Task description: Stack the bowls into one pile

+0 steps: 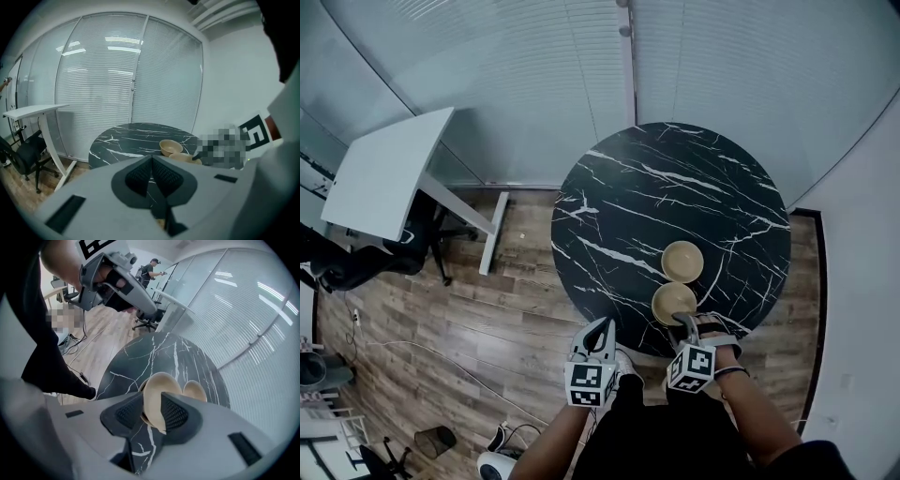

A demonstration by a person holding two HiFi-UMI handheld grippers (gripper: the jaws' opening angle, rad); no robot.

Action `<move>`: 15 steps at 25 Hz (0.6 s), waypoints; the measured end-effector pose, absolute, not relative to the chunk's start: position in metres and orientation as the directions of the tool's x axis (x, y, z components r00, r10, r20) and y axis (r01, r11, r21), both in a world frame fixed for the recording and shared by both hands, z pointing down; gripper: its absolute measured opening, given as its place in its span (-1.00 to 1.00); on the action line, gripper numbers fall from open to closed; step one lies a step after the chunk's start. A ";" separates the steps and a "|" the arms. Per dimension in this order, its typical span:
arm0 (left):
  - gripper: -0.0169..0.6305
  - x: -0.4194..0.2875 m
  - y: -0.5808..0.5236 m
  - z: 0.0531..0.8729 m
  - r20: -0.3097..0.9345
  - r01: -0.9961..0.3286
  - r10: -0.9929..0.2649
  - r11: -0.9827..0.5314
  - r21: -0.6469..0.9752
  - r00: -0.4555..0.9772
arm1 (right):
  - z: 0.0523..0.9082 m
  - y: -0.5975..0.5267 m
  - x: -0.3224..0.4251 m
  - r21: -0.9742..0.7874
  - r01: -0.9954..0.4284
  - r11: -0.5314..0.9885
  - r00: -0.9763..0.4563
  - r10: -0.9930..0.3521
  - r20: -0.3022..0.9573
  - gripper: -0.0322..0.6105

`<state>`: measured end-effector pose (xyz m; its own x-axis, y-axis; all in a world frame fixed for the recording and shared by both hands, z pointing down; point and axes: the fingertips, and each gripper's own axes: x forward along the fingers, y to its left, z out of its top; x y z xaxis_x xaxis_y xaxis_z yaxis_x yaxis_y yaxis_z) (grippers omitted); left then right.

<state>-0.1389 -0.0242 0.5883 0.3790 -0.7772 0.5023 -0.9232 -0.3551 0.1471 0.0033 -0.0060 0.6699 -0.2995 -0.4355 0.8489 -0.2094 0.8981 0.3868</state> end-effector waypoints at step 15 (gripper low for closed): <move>-0.91 -0.108 -0.026 0.569 0.468 -0.911 -0.785 -0.387 0.140 0.405 | 0.607 -0.011 0.007 0.316 -0.426 0.848 -0.461 -0.503 0.731 -0.51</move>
